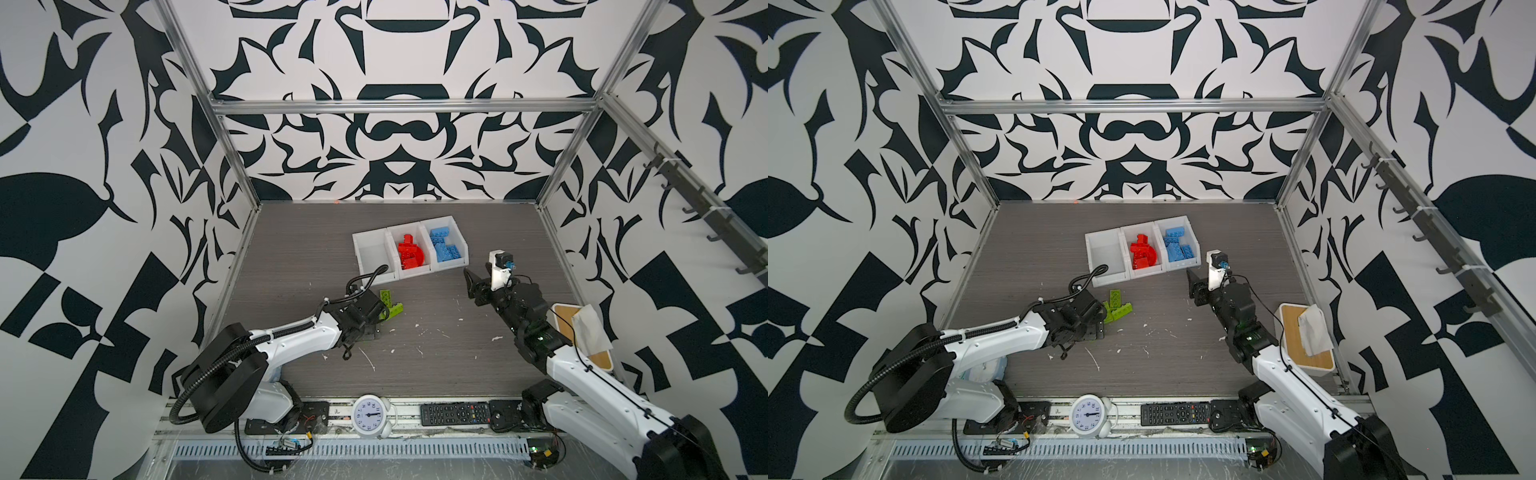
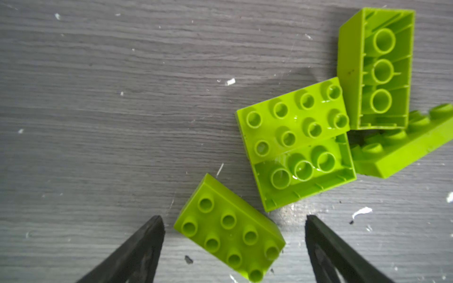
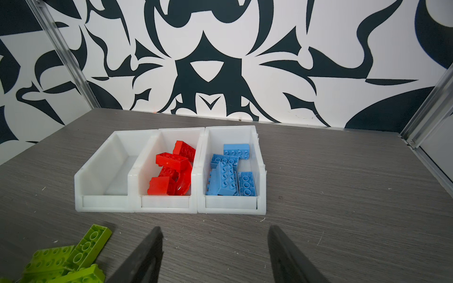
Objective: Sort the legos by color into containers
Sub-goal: 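Withdraw the right arm from the bin while the left gripper moves over the green bricks, then lower the left gripper onto a lime-green 2x2 brick and grasp it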
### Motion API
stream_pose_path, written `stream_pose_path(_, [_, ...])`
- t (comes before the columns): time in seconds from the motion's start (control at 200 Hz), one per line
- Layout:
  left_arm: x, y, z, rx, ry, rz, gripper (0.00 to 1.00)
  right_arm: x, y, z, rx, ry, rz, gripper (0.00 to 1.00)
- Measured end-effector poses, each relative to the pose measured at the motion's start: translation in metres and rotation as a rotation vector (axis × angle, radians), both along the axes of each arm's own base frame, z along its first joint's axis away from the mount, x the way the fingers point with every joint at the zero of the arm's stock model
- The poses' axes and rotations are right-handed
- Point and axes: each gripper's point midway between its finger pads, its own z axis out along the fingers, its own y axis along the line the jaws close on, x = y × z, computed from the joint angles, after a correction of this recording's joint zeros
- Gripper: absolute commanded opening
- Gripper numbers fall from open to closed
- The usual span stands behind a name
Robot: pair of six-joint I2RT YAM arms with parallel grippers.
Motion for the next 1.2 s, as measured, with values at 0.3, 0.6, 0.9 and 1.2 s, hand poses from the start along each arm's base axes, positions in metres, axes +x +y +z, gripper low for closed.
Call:
stream_pose_path(0.3, [0.001, 0.000, -0.007, 0.033, 0.007, -0.037, 0.97, 0.002, 0.005, -0.015, -0.011, 0.049, 0.023, 0.70])
stream_pose_path(0.6, [0.001, -0.003, -0.014, 0.040, 0.023, -0.053, 0.95, 0.002, 0.008, -0.018, -0.012, 0.059, 0.033, 0.70])
stream_pose_path(0.9, [0.004, 0.010, -0.012, 0.056, 0.022, 0.000, 0.95, 0.004, 0.010, -0.019, -0.013, 0.069, 0.043, 0.70])
stream_pose_path(1.2, [-0.004, 0.035, -0.014, 0.024, 0.048, 0.107, 0.94, 0.005, 0.015, -0.029, -0.020, 0.112, 0.066, 0.70])
